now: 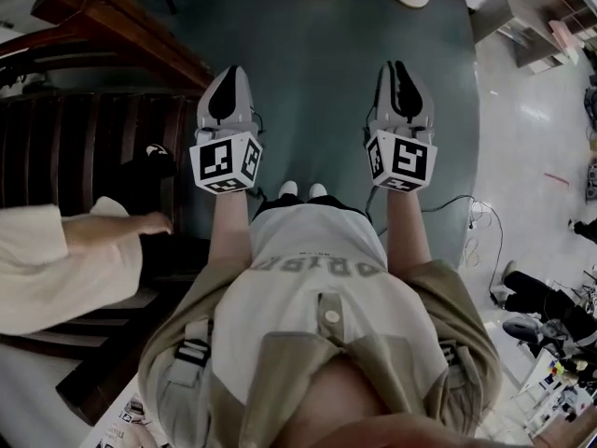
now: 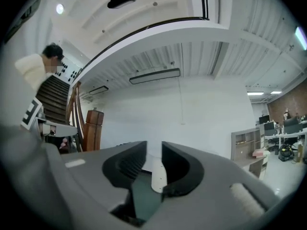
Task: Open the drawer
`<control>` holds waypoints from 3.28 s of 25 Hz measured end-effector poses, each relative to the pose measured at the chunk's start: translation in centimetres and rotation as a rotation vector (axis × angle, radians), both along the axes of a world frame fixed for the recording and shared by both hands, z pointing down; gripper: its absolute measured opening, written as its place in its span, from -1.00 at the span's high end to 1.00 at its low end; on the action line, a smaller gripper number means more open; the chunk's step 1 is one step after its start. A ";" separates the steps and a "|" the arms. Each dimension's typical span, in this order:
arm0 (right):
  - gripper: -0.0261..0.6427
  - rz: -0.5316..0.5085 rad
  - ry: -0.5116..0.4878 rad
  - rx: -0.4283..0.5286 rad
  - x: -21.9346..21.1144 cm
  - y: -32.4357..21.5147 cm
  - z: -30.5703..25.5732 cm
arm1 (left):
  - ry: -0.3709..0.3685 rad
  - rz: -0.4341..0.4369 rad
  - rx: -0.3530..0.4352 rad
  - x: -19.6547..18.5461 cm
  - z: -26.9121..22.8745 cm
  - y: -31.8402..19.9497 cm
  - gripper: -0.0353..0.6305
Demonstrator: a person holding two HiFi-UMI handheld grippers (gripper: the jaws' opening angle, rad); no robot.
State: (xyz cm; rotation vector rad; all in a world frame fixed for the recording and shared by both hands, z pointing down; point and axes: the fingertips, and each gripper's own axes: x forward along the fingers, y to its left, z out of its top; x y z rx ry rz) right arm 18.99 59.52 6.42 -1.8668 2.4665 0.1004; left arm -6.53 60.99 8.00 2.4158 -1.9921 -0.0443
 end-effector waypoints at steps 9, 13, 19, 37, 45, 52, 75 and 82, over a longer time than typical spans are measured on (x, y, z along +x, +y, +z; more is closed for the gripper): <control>0.00 -0.066 -0.026 -0.027 1.2 -2.3 0.8 | -0.011 0.027 -0.035 1.1 0.0 -1.9 0.18; -0.01 -0.070 -0.018 -0.051 0.2 -4.4 2.1 | -0.031 0.011 -0.042 0.0 0.6 -3.9 0.17; -0.04 -0.072 0.012 -0.076 -2.1 -8.8 3.3 | -0.026 0.019 -0.070 -2.4 1.9 -8.7 0.08; -0.09 0.009 0.013 -0.076 -10.2 -29.6 1.8 | 0.004 0.116 -0.045 -11.7 -0.3 -31.5 0.04; -0.10 0.079 0.017 -0.123 -8.5 -34.0 3.0 | 0.017 0.121 -0.102 -12.6 1.9 -36.3 0.04; -0.10 0.124 0.016 -0.162 -5.3 -38.7 5.0 | 0.015 0.090 -0.138 -12.5 3.6 -40.5 0.04; -0.10 -0.006 0.054 -0.106 0.9 -63.7 2.8 | -0.013 0.020 -0.058 -2.2 -0.4 -63.2 0.04; -0.10 -0.034 0.043 -0.127 0.7 -66.9 4.1 | -0.037 -0.021 -0.102 -1.9 1.1 -64.5 0.04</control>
